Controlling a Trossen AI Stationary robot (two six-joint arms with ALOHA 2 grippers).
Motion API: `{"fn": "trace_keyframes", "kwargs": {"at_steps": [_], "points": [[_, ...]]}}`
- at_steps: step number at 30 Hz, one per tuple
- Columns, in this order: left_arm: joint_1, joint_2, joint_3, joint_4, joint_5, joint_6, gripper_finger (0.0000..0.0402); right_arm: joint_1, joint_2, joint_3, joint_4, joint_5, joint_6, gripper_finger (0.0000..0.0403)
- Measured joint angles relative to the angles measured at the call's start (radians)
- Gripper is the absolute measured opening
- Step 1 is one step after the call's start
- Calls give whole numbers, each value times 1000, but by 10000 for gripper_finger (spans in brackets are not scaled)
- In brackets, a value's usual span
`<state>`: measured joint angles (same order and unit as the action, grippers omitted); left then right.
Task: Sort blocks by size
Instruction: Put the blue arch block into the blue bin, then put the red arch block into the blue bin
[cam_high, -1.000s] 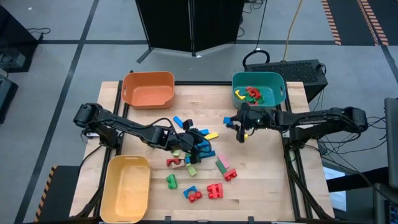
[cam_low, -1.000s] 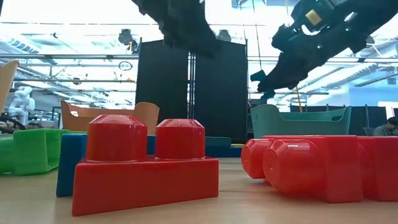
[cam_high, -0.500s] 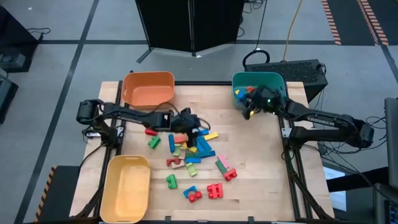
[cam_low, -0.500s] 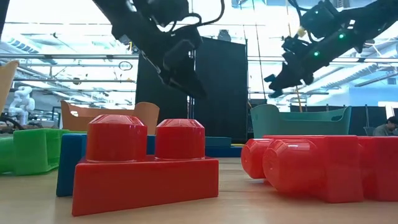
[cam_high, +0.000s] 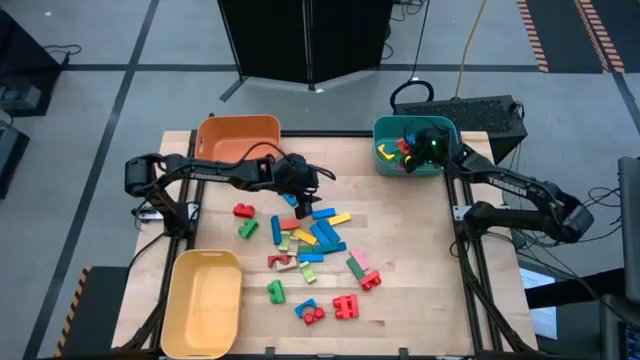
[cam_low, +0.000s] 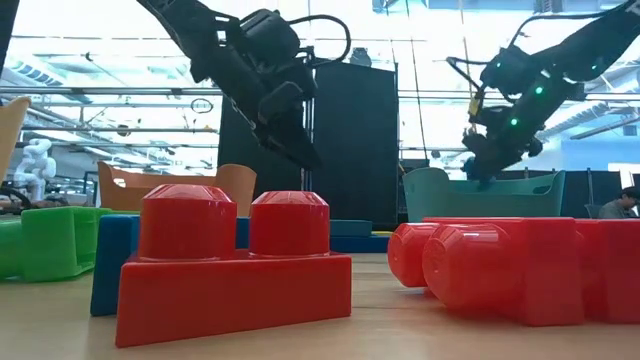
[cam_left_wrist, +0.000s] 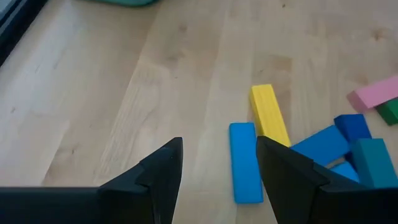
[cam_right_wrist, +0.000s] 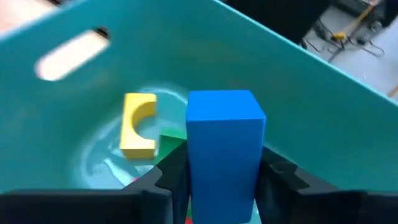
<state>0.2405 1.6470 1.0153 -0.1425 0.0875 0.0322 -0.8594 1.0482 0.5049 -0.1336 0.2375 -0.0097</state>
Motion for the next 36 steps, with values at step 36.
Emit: {"fn": "trace_keyframes", "kwargs": {"at_steps": [36], "points": [[-139, -124, 2, -244, -130, -200, 203, -59, 129, 0, 220, -37, -7, 194]]}}
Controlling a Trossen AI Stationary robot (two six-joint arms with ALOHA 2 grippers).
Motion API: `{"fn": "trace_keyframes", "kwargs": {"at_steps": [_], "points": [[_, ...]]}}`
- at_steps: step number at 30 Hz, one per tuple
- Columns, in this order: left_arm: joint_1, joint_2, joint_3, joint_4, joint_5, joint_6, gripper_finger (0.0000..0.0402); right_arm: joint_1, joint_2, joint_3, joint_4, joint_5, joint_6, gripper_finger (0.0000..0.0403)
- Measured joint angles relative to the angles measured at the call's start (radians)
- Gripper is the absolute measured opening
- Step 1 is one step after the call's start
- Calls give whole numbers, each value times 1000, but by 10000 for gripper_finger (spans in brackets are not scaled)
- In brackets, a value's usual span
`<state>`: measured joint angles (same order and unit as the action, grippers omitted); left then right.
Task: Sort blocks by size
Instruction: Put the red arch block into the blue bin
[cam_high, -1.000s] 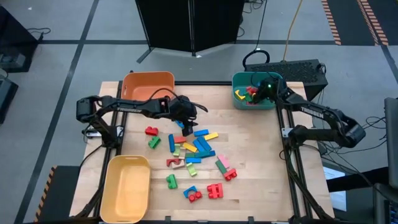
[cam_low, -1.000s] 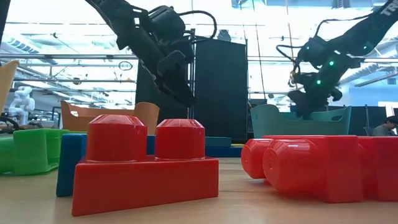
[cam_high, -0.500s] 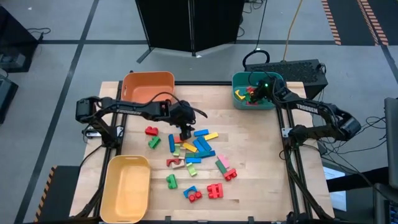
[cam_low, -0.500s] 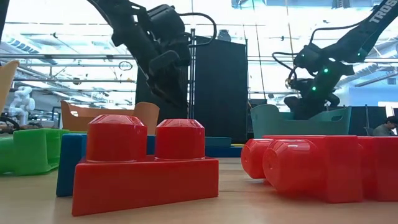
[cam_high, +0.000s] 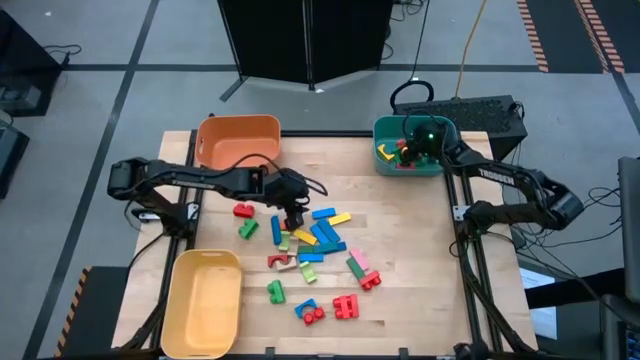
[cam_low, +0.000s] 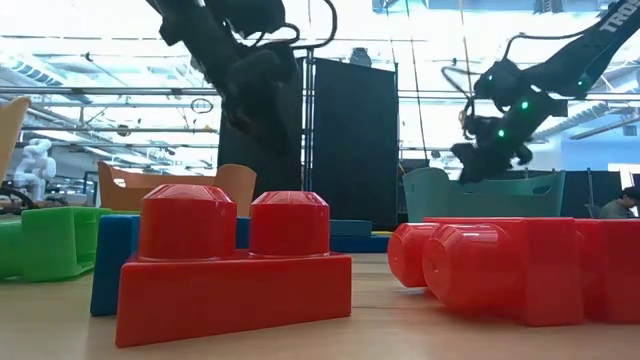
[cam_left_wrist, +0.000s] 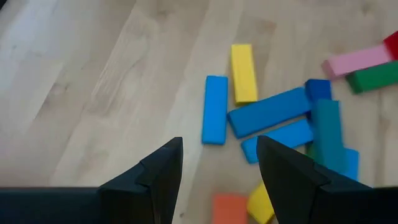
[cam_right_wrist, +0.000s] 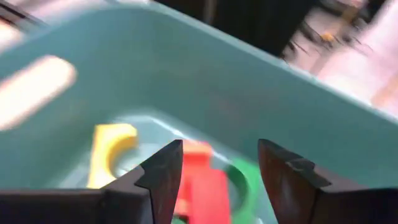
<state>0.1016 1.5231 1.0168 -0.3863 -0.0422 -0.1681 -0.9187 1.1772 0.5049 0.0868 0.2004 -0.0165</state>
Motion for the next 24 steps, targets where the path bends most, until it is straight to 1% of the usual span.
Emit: {"fn": "trace_keyframes", "kwargs": {"at_steps": [3, 8, 14, 18, 21, 24], "points": [[-27, -8, 0, -33, -8, -23, 203, 31, -39, 0, 40, -75, -16, 194], [-74, -8, -1, -130, -39, -94, 203, 91, -106, 1, 70, -154, -39, 194], [-138, -15, -1, -267, -36, -219, 203, 175, -133, 0, 68, -187, -55, 194], [-196, -21, -1, -349, 7, -310, 203, 240, -130, 0, 67, -209, -55, 194], [-250, -22, -1, -373, 60, -371, 203, 295, -130, 0, 69, -207, -54, 194], [-310, -22, -1, -373, 93, -385, 203, 342, -130, 0, 78, -207, -52, 194]]}}
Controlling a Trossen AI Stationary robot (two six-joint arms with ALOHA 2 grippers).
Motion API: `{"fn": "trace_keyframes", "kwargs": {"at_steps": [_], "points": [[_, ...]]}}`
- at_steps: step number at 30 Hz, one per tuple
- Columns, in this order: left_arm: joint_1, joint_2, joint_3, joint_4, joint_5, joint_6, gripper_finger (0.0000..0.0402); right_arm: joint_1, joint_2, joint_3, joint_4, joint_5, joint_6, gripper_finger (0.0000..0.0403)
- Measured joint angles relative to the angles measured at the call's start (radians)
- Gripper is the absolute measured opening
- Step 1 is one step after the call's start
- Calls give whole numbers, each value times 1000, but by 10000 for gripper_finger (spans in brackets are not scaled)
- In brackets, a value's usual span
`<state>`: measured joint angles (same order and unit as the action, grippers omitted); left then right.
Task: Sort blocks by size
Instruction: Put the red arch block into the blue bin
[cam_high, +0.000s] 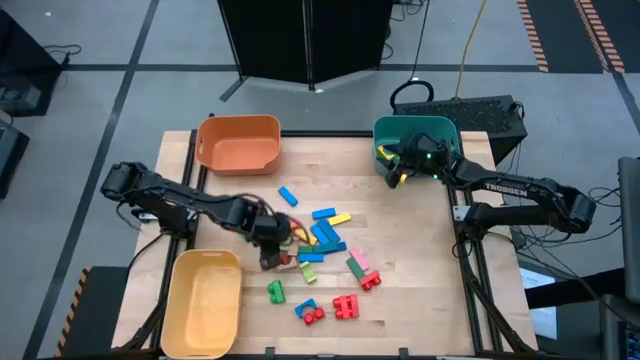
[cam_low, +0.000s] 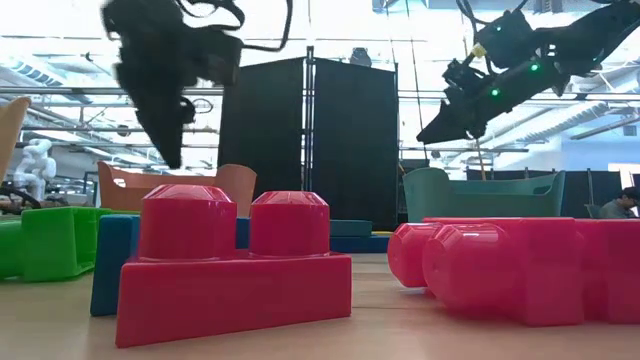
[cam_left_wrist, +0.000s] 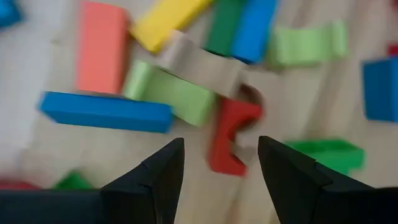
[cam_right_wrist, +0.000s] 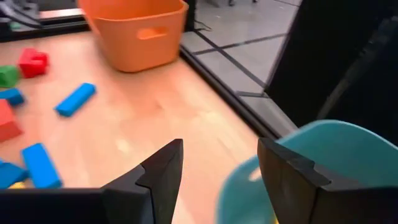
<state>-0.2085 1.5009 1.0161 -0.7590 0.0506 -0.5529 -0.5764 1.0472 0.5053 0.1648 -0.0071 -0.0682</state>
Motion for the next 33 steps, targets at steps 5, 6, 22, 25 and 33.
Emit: {"fn": "trace_keyframes", "kwargs": {"at_steps": [5, 6, 22, 25, 33], "points": [[-69, 0, 0, 14, -82, 0, 203, 57, 0, 0, 32, 4, 0, 193], [-78, 1, 0, 21, -106, 0, 203, 66, 0, 0, 42, 5, 0, 193], [-131, 182, 1, 48, -165, 15, 203, 187, 0, 0, 56, 7, 4, 193], [-133, 194, 4, 50, -164, 16, 203, 213, 0, 0, 47, 7, 4, 193], [-133, 198, 3, 50, -166, 16, 202, 284, 0, 0, 40, 15, 33, 193]]}}
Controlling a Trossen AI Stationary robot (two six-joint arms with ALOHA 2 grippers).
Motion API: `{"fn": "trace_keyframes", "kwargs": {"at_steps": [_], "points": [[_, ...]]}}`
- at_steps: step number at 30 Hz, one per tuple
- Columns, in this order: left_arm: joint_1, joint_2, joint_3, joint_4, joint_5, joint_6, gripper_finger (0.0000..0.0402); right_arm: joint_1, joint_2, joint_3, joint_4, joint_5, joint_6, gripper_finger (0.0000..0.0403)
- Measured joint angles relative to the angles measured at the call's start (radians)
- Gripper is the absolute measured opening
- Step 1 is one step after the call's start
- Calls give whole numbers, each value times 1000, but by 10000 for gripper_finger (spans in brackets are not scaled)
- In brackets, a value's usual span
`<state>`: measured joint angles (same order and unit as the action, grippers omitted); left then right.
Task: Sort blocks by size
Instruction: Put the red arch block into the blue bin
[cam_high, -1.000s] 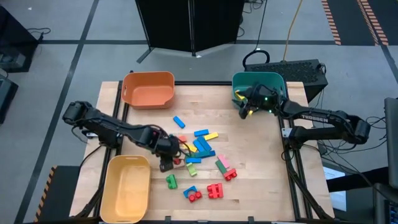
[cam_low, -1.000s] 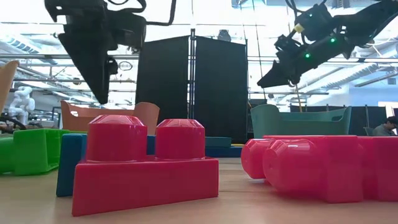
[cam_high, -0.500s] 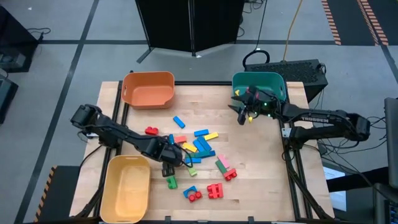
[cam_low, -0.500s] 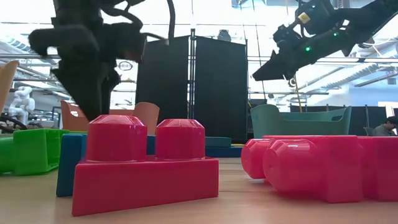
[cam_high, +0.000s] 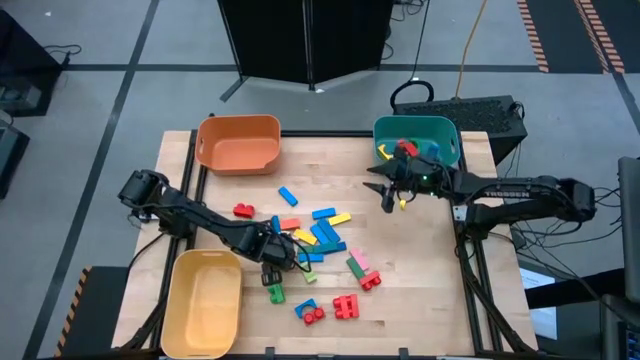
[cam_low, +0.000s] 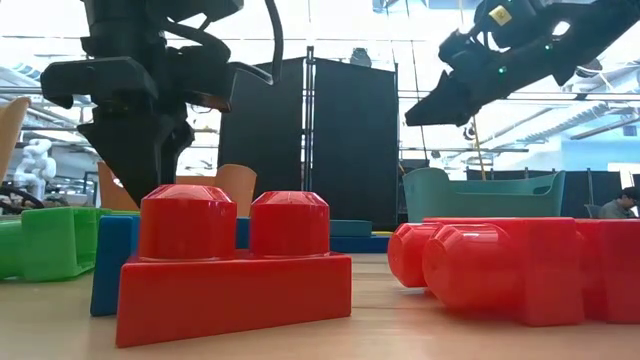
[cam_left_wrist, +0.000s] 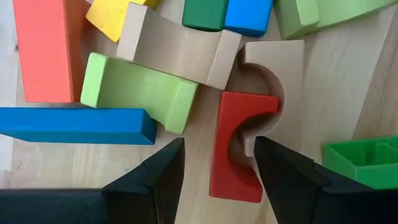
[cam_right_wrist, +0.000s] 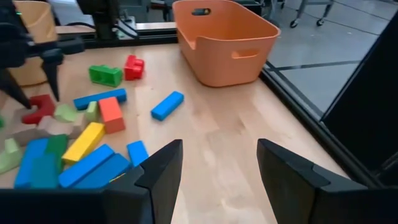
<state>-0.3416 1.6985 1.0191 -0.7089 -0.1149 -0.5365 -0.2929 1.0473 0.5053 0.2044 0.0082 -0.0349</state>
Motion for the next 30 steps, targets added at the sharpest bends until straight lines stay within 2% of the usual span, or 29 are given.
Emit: {"fn": "trace_keyframes", "kwargs": {"at_steps": [5, 11, 21, 30], "points": [[-4, -16, -2, -3, 47, -3, 202, 49, 0, 0, -16, 1, 31, 193], [-45, -28, -5, 7, 100, 2, 202, 125, 0, 0, -44, 114, 52, 193], [-36, -29, -5, 8, -30, -18, 202, 201, 0, 0, -50, 210, 69, 193], [-17, -30, -5, 21, -10, -41, 202, 203, 0, 0, -51, 210, 60, 193]]}}
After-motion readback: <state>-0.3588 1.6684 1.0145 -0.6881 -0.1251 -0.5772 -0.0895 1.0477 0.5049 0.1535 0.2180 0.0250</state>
